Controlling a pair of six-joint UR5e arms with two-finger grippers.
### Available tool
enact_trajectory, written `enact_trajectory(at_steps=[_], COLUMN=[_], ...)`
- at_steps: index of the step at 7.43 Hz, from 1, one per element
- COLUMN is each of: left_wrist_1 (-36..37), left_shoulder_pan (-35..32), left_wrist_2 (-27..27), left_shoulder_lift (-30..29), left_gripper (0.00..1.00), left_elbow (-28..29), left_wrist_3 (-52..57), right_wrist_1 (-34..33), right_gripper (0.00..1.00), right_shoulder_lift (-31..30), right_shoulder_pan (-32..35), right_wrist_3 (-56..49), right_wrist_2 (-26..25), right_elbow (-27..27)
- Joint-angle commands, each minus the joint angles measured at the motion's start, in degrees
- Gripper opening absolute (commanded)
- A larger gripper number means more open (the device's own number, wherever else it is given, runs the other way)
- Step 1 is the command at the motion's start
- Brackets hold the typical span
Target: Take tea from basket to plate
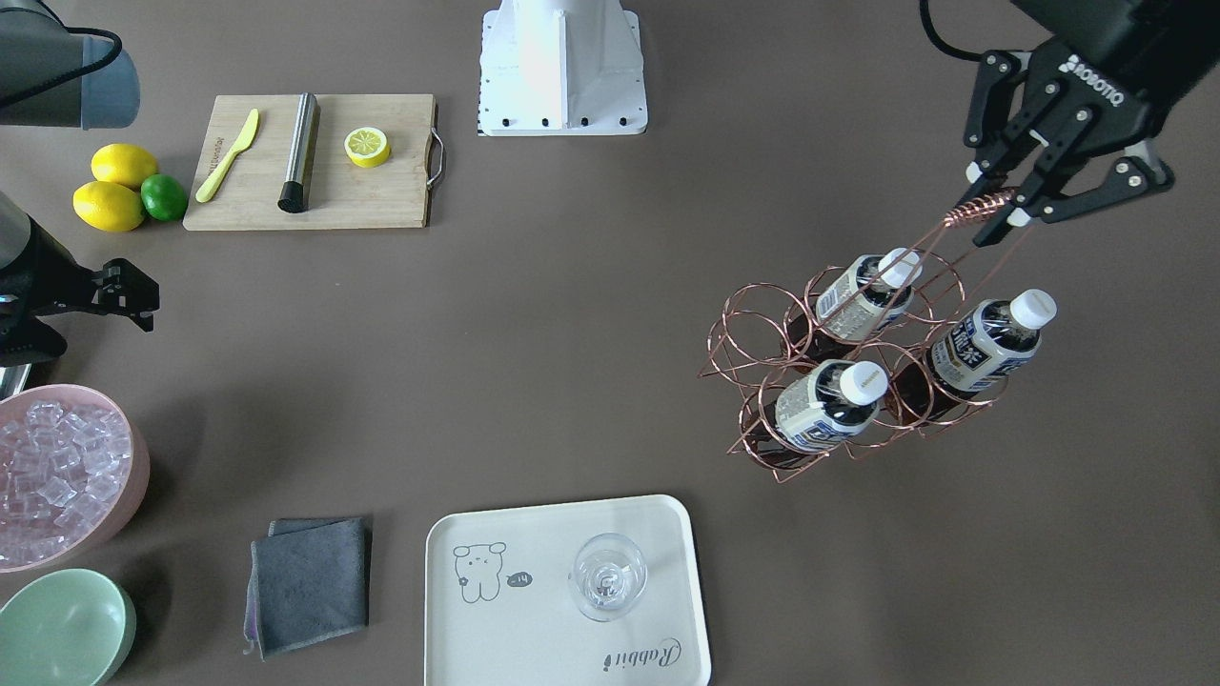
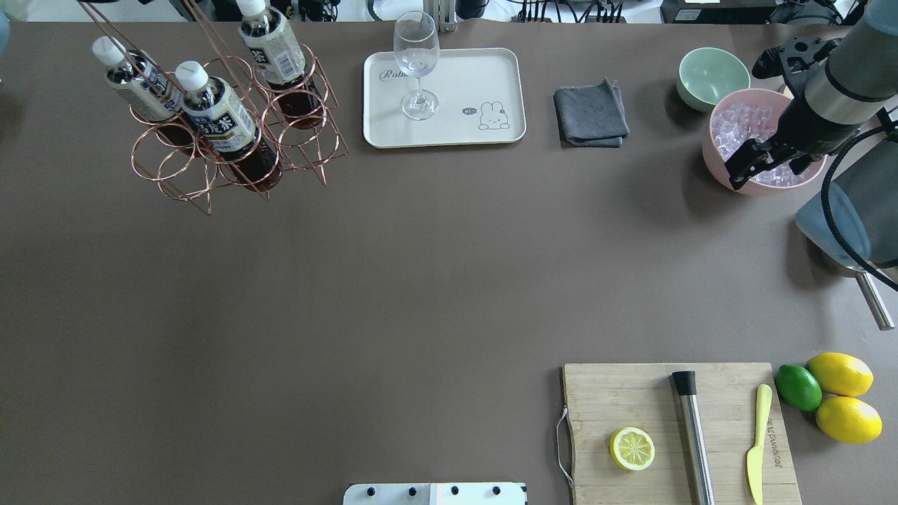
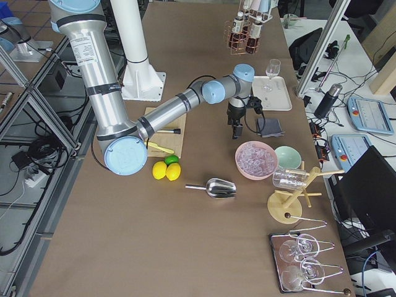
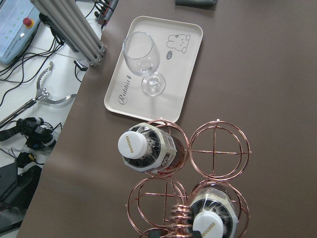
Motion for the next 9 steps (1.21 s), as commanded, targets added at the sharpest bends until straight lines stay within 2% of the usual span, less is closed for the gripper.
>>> enact_trajectory(at_steps=[1, 2, 5, 8, 9], left_wrist_1=[0.2, 0.2, 0.3, -0.1, -0.2], left_shoulder_pan=[7.9, 12.0, 23.1, 28.6, 29.5], left_wrist_2=[2.4, 6.9, 13.2, 16.1, 17.2], left_shoulder_lift=[-5.2, -7.0, -11.9, -17.2, -17.5], left_gripper=[0.00, 0.00, 0.00, 0.00, 0.00], left_elbow=[-0.7, -0.7, 0.9, 6.0, 7.0], left_wrist_3=[-0.2, -0.3, -0.4, -3.3, -3.3], right_wrist_1=[0.2, 0.3, 0.2, 0.3, 0.1], right_gripper=[1.00, 1.00, 1.00, 1.00, 1.00], right_shoulder_lift=[-0.5, -0.5, -0.6, -1.2, -2.0], right_shoulder_pan=[0.1, 0.1, -0.6, 0.4, 0.5], right_wrist_3=[-0.1, -0.7, 0.0, 0.0, 0.5], right_wrist_2=[0.0, -0.1, 0.0, 1.4, 6.5], right_elbow=[-0.1, -0.1, -1.6, -0.8, -1.1])
